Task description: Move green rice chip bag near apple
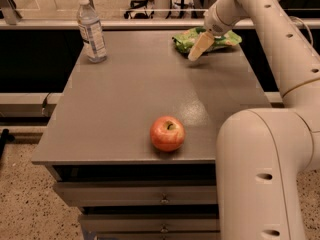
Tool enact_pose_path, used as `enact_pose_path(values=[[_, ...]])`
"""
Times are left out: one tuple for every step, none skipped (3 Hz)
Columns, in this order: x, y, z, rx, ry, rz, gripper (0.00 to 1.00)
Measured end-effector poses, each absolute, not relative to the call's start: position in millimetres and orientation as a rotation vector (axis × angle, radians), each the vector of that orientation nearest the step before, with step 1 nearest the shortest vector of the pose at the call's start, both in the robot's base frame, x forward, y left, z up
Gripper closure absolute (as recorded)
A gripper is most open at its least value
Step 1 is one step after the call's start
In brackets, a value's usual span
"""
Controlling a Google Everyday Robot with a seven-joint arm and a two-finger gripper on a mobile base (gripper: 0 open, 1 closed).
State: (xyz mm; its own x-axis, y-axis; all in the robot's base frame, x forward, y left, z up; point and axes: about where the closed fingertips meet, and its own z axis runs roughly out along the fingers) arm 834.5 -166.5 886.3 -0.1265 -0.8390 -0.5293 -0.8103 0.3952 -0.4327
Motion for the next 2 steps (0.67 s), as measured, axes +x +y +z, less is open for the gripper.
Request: enact_pose_path(values=[[837.6,-169.0,878.7,-1.401,1.952,-0.045,0.24],[838.4,-166.7,881.9,-1.392,1.950,-0.034,0.56]])
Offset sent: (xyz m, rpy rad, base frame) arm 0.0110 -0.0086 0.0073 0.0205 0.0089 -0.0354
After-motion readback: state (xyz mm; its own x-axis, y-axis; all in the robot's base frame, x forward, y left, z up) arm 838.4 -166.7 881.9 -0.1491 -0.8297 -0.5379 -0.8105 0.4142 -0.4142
